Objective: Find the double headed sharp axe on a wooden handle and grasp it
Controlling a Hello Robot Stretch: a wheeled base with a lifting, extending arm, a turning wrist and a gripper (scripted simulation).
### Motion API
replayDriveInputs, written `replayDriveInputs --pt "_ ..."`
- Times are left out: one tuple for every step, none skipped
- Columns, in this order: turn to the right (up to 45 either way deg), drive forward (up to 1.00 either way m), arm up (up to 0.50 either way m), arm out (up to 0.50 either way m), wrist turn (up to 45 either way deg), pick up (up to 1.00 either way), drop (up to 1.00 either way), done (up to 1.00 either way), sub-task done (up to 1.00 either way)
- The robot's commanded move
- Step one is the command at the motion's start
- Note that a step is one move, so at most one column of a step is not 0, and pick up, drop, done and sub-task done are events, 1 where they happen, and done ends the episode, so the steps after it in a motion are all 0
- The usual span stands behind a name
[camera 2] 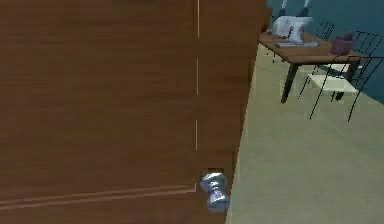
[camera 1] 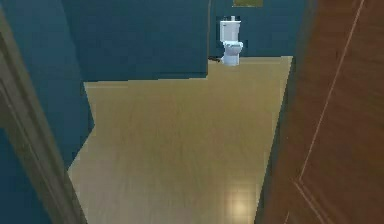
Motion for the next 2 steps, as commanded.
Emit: replayDriveInputs --pt "0.0 0.9 0.0 0.0 0.0 0.0 0.0 0.0 0.0" --pt "9.0 0.0 0.0 0.0 0.0 0.0 0.0 0.0 0.0"
